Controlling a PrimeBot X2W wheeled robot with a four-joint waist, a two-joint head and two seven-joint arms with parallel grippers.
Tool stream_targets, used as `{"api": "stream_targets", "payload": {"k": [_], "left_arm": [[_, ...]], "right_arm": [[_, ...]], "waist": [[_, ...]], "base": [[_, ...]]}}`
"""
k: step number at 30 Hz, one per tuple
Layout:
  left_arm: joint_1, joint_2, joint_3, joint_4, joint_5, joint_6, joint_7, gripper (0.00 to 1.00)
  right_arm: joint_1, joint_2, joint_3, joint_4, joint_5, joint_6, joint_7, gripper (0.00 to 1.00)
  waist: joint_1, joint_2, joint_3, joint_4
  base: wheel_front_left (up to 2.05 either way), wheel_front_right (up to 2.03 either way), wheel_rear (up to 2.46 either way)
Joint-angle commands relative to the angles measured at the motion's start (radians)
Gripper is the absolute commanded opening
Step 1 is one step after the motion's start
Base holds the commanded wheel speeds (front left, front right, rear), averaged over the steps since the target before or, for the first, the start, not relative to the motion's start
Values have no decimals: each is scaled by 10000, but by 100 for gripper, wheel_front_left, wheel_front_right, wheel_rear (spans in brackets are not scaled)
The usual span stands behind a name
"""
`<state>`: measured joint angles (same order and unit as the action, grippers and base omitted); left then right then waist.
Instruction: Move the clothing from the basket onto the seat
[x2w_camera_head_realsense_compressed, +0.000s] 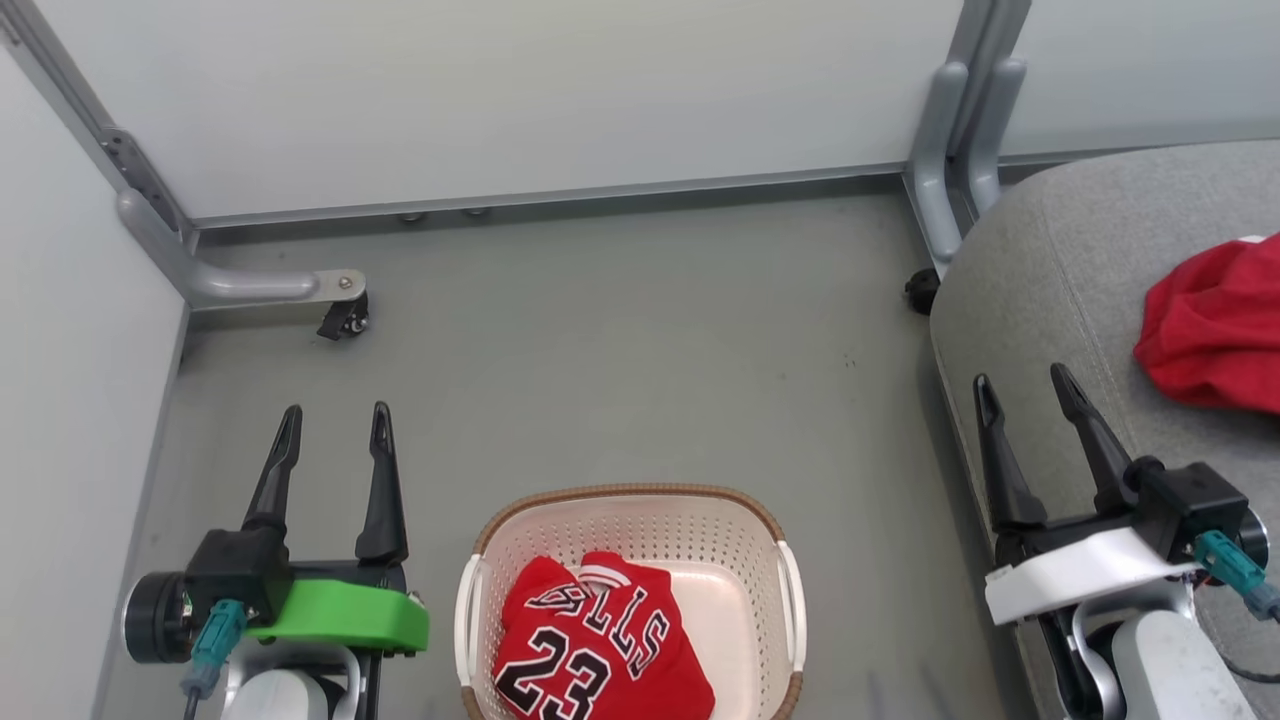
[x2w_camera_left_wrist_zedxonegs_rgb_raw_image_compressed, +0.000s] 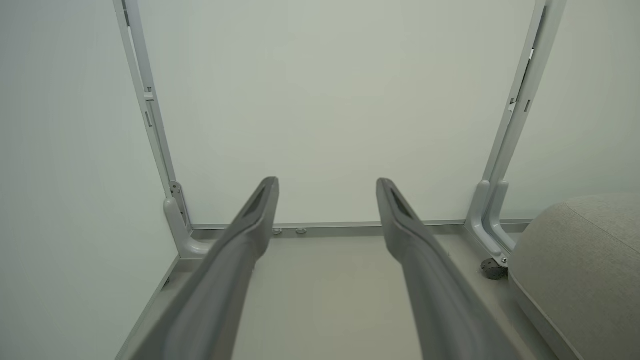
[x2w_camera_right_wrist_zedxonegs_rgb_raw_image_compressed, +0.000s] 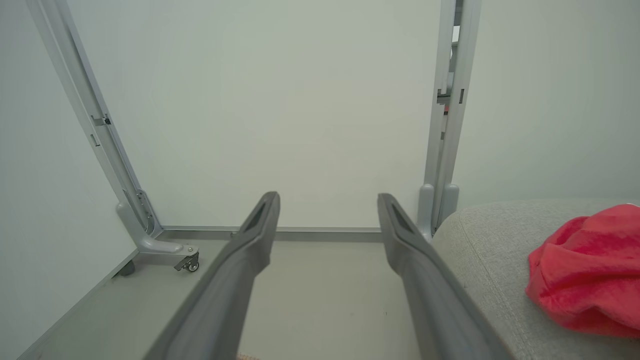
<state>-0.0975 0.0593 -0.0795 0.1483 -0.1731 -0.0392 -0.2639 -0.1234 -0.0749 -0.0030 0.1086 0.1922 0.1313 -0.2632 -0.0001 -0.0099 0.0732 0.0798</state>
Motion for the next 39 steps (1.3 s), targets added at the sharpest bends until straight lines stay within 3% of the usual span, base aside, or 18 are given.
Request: {"api": "stream_targets", "payload": {"k": [1, 15, 33, 39], "left_arm": [[186, -20, 67, 39, 117, -49, -8, 100], [706, -86, 347, 59, 294, 50, -9, 100], [381, -87, 208, -27, 131, 139, -9, 100], [88, -88, 73, 81, 265, -39, -9, 100]], "right_arm": [[267, 26, -34, -69, -14, -10, -24, 100], [1391, 233, -125, -612, -179, -10, -24, 100], [1183, 233, -14, -578, -52, -10, -24, 100], [998, 234, 132, -633, -58, -10, -24, 100]], "waist": [[1, 99, -157, 144], [1, 99, -193, 96], [1, 99, 7, 76], [1, 99, 242, -94]], "base": [[0, 0, 0], [0, 0, 0], [0, 0, 0], [0, 0, 0]]}}
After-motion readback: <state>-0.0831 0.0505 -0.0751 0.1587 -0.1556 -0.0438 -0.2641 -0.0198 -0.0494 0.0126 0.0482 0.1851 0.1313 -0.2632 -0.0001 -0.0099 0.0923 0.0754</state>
